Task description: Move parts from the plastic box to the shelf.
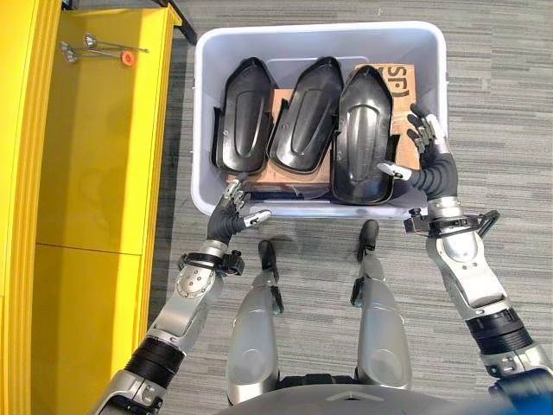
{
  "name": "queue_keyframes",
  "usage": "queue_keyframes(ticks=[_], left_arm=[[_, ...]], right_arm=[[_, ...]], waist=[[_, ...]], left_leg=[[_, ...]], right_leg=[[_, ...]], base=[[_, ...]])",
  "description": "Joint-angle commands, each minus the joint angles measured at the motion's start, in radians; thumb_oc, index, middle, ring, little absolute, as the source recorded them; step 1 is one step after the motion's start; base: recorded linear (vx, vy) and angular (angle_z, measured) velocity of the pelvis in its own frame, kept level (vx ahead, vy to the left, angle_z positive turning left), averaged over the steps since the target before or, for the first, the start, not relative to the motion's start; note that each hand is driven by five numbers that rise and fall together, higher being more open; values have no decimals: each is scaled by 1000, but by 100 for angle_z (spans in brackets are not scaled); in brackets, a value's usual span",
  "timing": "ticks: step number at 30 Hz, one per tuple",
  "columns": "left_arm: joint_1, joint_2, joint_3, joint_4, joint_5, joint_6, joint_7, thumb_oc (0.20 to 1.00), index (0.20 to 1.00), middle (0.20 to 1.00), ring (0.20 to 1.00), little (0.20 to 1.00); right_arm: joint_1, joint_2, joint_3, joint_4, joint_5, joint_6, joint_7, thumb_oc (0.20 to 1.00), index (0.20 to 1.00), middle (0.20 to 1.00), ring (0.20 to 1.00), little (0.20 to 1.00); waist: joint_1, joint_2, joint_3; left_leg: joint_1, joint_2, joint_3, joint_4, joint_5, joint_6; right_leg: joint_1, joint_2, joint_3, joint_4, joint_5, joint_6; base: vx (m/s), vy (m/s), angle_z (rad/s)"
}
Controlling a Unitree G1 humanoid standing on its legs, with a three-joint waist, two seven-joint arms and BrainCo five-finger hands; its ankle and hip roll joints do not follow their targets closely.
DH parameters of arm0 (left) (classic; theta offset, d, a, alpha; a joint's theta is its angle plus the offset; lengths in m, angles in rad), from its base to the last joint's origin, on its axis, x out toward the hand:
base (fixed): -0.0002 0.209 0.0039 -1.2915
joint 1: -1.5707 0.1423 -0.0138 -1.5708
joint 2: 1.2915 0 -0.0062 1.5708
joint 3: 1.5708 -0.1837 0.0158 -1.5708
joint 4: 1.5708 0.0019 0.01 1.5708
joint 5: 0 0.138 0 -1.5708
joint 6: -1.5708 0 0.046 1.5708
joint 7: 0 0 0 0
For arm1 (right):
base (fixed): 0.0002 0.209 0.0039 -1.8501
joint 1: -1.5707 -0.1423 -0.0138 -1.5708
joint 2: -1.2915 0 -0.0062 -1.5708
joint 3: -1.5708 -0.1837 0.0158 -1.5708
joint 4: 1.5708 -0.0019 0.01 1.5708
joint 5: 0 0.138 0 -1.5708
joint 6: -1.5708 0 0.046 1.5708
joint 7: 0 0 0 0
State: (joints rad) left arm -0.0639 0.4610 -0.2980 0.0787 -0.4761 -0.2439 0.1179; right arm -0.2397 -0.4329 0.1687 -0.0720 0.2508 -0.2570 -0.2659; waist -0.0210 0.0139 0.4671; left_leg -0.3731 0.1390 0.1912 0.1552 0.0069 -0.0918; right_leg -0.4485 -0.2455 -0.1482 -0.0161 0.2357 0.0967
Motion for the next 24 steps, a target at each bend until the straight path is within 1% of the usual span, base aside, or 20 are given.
queue_keyframes(ticks=[1,3,5,10,11,13,16,24], left_arm=[[54,40,16,-82,36,-50,18,1000,1000,1000,1000,1000],[49,38,10,-84,35,-58,31,1000,1000,1000,1000,1000],[48,39,5,-87,33,-62,37,1000,1000,1000,1000,1000],[37,43,-16,-81,33,-65,47,1000,1000,1000,1000,1000],[37,43,-16,-81,33,-65,47,1000,1000,1000,1000,1000],[33,48,-23,-80,30,-70,50,1000,1000,1000,1000,1000],[33,51,-29,-82,29,-72,51,1000,1000,1000,1000,1000],[28,59,-42,-72,29,-74,57,1000,1000,1000,1000,1000]], right_arm=[[-21,-1,-35,-37,-44,-72,-82,1000,1000,1000,1000,1000],[-42,14,-40,4,-94,-65,-143,1000,1000,1000,1000,1000],[-57,25,-46,43,-108,-60,-171,1000,1000,1000,1000,1000],[-115,39,-58,202,-163,-23,-267,1000,1000,1000,1000,1000],[-116,39,-58,203,-163,-24,-267,1000,1000,1000,1000,1000],[-146,36,-48,269,-192,-4,-291,1000,1000,1000,1000,1000],[-175,32,-35,318,-214,14,-305,1000,1000,1000,1000,1000],[-217,34,-1,435,-230,42,-309,1000,1000,1000,1000,1000]], waist=[[4,5,-45],[7,13,-44],[8,16,-43],[17,31,-41],[17,31,-41],[21,37,-38],[25,42,-35],[32,47,-28]], left_leg=[[-69,29,-64,31,14,-1],[-70,30,-64,33,15,-1],[-69,29,-65,32,15,0],[-85,28,-71,44,13,1],[-85,28,-71,44,13,1],[-91,27,-72,48,13,1],[-97,26,-71,53,13,1],[-112,25,-76,63,12,2]], right_leg=[[41,-69,32,180,-162,69],[43,-70,31,180,-163,70],[44,-71,30,181,-163,69],[33,-73,28,191,-164,68],[33,-73,28,191,-164,68],[29,-72,29,194,-165,68],[25,-72,29,197,-165,67],[13,-73,28,206,-164,65]], base=[[-3,1,-6],[-2,1,-2],[0,0,0],[0,0,0],[0,0,0],[0,0,0],[0,0,0],[0,0,0]])
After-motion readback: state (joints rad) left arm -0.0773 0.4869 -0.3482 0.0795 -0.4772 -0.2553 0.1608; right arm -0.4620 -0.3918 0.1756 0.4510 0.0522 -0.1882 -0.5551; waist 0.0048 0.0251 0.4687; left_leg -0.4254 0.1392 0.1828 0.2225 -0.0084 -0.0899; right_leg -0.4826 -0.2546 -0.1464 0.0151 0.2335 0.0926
